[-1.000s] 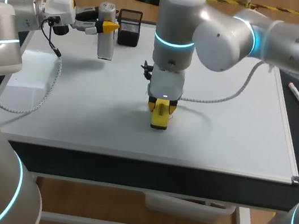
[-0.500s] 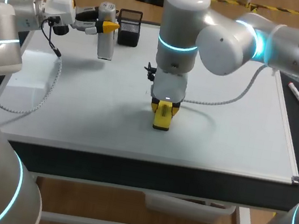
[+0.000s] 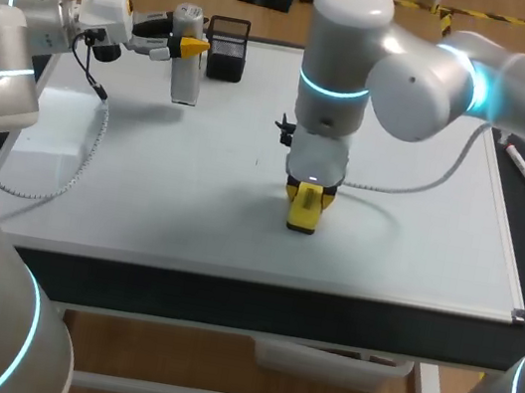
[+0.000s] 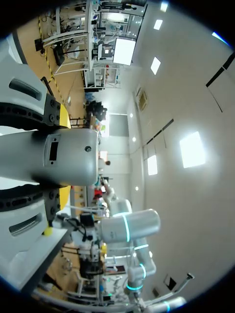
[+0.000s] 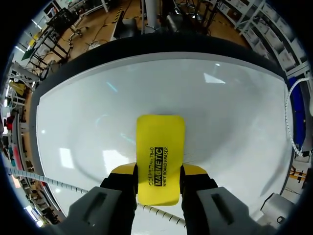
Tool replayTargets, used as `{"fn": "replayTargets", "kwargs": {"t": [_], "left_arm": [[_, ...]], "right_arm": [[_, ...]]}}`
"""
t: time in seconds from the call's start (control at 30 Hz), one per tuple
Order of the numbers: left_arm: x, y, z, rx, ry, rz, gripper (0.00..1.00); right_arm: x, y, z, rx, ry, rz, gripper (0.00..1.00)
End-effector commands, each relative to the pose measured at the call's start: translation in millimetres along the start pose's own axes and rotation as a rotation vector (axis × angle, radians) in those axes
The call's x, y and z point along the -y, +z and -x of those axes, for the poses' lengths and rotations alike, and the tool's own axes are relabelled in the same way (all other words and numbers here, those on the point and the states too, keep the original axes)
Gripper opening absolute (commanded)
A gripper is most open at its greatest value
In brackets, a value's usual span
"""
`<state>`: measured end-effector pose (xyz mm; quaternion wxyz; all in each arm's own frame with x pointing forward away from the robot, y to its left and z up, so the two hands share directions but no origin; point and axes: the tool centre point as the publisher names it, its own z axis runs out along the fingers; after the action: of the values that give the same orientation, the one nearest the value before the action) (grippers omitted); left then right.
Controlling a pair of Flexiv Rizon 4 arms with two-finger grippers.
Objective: Pick up the inspection probe, press it on each red-marked spot on the whiteboard one by one, put down the probe, pick up the eraser, and wipe off all the red marks.
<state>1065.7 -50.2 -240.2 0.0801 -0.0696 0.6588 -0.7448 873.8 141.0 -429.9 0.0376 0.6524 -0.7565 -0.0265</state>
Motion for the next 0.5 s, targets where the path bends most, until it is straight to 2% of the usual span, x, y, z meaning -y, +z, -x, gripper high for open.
{"fn": "replayTargets", "kwargs": {"t": [0.03,0.3,0.5], "left_arm": [[0.6,0.8,-0.5,0.003,0.002,0.0,0.0],[0.6,0.8,-0.5,0.003,0.002,0.0,0.0],[0.6,0.8,-0.5,0.003,0.002,0.0,0.0]], "right_arm": [[1.1,4.5,-15.3,0.001,0.013,-0.01,0.0],[5.1,-2.9,-26.2,0.0,0.035,-0.016,0.0],[14.7,-29.5,-32.4,0.027,0.02,-0.018,0.0]]}}
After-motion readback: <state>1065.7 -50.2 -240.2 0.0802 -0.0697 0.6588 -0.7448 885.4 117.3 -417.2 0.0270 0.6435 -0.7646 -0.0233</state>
